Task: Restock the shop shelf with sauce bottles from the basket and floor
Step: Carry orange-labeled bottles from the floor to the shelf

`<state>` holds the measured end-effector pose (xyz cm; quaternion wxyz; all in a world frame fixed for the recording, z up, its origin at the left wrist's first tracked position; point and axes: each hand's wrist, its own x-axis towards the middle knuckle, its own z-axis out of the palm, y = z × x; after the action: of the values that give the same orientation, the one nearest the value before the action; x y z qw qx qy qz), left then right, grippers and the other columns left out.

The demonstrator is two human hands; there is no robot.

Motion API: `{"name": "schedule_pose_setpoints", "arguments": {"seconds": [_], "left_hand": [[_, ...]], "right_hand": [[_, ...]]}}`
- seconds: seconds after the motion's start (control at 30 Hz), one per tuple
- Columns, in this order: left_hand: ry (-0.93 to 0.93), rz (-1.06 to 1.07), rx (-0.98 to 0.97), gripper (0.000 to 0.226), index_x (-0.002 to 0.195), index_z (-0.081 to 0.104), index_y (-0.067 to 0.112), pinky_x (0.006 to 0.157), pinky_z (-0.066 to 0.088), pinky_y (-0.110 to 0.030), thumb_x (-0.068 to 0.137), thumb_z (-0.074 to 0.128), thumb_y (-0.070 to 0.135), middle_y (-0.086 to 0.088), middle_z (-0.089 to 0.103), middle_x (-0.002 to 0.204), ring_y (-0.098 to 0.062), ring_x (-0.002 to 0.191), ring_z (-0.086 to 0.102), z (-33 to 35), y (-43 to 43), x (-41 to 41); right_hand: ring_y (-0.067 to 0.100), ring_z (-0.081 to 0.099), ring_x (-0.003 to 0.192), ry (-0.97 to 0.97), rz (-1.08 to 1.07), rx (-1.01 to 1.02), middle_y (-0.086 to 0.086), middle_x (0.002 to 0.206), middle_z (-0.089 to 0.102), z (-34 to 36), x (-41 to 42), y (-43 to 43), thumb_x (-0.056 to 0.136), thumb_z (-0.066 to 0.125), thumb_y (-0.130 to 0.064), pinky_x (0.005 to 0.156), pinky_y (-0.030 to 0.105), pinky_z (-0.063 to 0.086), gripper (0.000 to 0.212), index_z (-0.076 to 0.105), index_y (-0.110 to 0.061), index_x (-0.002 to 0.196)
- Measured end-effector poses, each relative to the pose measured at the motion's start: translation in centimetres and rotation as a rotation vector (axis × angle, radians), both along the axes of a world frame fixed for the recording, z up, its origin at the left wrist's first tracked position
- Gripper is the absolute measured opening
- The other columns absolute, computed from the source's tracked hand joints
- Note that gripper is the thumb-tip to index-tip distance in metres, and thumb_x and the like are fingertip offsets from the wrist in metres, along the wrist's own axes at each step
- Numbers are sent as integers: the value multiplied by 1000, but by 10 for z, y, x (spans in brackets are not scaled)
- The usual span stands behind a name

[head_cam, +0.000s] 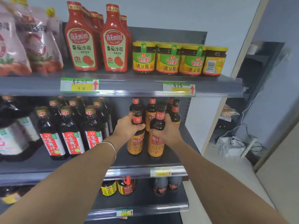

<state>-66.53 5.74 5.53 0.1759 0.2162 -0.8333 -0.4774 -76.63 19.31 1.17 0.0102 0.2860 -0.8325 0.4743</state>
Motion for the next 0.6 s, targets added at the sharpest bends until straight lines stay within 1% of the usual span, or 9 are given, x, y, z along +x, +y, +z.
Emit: {"name": "schedule_pose_setpoints", "arguments": {"seconds": [0.07,0.1,0.13,0.23,0.33,0.37,0.5,0.53,0.6], "left_hand": [[0,28,19,45,118,54,17,99,45,-44,77,71,22,-8,63,118,-27,110,58,-5,-6,-18],[-6,44,19,45,118,54,17,99,45,-43,77,71,22,-8,63,118,-27,110,58,-7,-9,-29],[-13,55,14,45,118,54,18,99,45,-42,76,72,23,-8,63,119,-27,110,58,-10,-13,-38],[-38,72,23,46,119,54,18,100,45,-40,76,72,22,-8,62,120,-26,112,57,-17,-24,-62],[-81,86,38,48,120,52,17,100,44,-40,76,72,22,-9,61,122,-27,113,57,-22,-32,-78],[-99,85,46,47,119,52,17,100,44,-38,77,71,21,-9,61,122,-27,113,57,-24,-34,-82],[-134,74,105,40,112,49,18,94,43,-34,79,69,17,-11,61,120,-28,111,57,-31,-44,-96],[-131,76,123,38,111,48,18,93,43,-34,79,69,15,-12,61,119,-29,110,57,-31,-48,-99],[-118,62,175,40,112,47,13,97,44,-38,78,68,9,-15,61,117,-31,109,58,-30,-54,-103]], "right_hand": [[-5,53,70,2,-5,-18,-25,79,54,-4,-18,-8,66,78,-30,59,6,41,52,38,-34,100],[-10,50,67,3,-4,-20,-27,77,52,-6,-28,-13,66,78,-30,53,4,39,53,38,-35,99],[-12,49,67,-5,5,-19,-27,77,52,-8,-37,-18,66,78,-30,51,3,38,53,38,-35,99],[-5,53,71,-60,41,3,-24,79,55,-14,-61,-32,66,77,-30,55,9,39,50,39,-34,99],[-1,53,71,-72,57,32,-25,77,52,-19,-77,-42,68,76,-29,53,9,36,49,38,-33,99],[3,53,72,-77,58,41,-25,77,51,-21,-82,-45,68,75,-29,54,11,36,50,38,-33,100],[13,57,79,-128,47,54,-21,78,53,-30,-96,-55,69,75,-29,63,22,45,49,39,-31,102],[14,59,81,-144,50,54,-20,80,54,-32,-98,-56,69,76,-29,67,25,47,50,40,-30,104],[16,61,86,-164,57,50,-19,83,56,-35,-102,-59,69,76,-28,70,28,48,51,42,-30,107]]}}
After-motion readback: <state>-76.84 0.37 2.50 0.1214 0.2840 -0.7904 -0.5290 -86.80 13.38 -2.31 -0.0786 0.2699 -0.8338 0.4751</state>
